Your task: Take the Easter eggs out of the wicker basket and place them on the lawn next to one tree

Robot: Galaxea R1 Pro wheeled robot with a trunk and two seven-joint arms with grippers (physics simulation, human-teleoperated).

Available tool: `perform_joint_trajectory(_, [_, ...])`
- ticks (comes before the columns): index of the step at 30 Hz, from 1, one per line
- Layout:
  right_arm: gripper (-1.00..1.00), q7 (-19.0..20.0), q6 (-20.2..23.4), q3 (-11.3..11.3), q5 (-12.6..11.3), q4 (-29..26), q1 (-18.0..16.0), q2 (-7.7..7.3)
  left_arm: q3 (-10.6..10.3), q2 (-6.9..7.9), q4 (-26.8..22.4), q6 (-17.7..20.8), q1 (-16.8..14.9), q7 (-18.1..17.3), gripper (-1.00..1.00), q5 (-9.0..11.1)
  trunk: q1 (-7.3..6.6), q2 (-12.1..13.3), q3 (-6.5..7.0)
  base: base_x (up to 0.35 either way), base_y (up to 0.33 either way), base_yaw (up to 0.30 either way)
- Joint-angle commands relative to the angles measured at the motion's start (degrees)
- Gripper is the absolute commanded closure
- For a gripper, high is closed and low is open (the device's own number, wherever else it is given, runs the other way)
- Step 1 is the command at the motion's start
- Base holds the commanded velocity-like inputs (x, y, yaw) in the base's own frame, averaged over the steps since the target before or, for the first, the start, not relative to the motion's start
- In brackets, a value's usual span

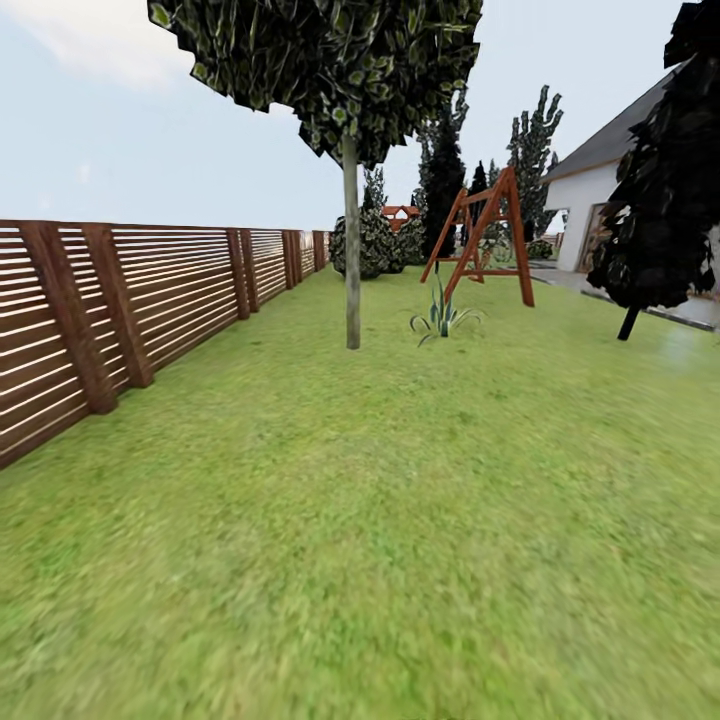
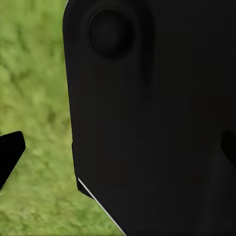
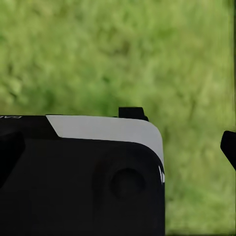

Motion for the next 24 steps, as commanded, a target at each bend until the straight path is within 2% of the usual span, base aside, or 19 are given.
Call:
perform_joint_trajectory(1, [-1.0, 0.0, -0.2, 0.01, -0.01, 0.07, -0.04, 0.0, -0.02, 0.01, -0.07, -0.12, 0.03, -0.01, -1.0, -0.03, 0.0, -0.02, -0.04, 0.0, 0.0, -0.283])
perform_joint_trajectory(24, [-1.0, 0.0, -0.2, 0.02, 0.04, 0.07, -0.04, 0.06, -0.02, 0.01, -0.07, -0.12, 0.03, -0.01, -1.0, -0.03, 0.0, -0.02, -0.04, 0.0, 0.0, -0.283])
